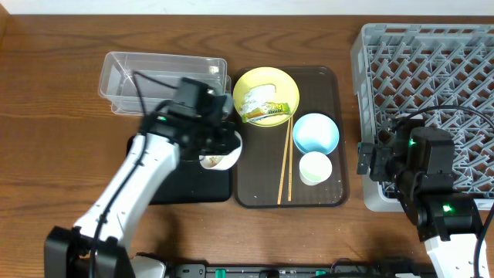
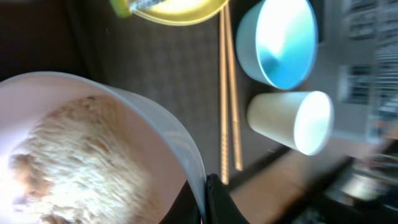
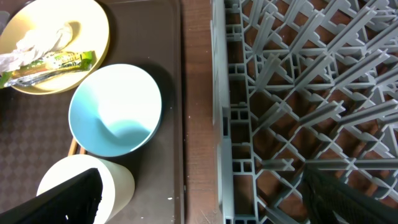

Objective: Sort waste into correct bins and load items into the dishwasher rack
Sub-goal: 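Lift the pink bowl over the black tray and tip out the rice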

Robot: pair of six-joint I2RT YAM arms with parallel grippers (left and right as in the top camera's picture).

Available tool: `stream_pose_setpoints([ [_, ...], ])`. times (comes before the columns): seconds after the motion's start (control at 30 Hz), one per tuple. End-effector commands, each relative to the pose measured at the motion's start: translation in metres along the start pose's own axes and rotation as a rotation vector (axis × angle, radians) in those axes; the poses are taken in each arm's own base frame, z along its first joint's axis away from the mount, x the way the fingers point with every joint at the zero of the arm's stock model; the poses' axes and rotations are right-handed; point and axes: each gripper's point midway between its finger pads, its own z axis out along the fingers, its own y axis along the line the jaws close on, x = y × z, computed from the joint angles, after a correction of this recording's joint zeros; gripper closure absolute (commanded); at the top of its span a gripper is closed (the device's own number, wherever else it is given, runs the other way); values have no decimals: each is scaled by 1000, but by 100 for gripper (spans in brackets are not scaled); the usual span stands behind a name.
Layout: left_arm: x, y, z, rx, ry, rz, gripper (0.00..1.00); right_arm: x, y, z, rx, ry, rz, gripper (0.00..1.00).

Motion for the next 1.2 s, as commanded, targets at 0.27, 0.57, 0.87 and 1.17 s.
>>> stream_pose_setpoints([
  [0.27, 4, 18, -13, 554, 84, -282, 94, -8, 3, -5, -10, -21, 4, 1],
  [0.57, -6, 39, -16, 703, 79, -450, 94, -7, 3, -5, -9, -17, 4, 1],
  [0.87, -17, 65, -33, 705, 41, -645, 94, -7, 3, -5, -9, -18, 4, 1],
  [1.17, -26, 70, -53, 801, 94, -921, 94, -7, 3, -5, -9, -17, 4, 1],
])
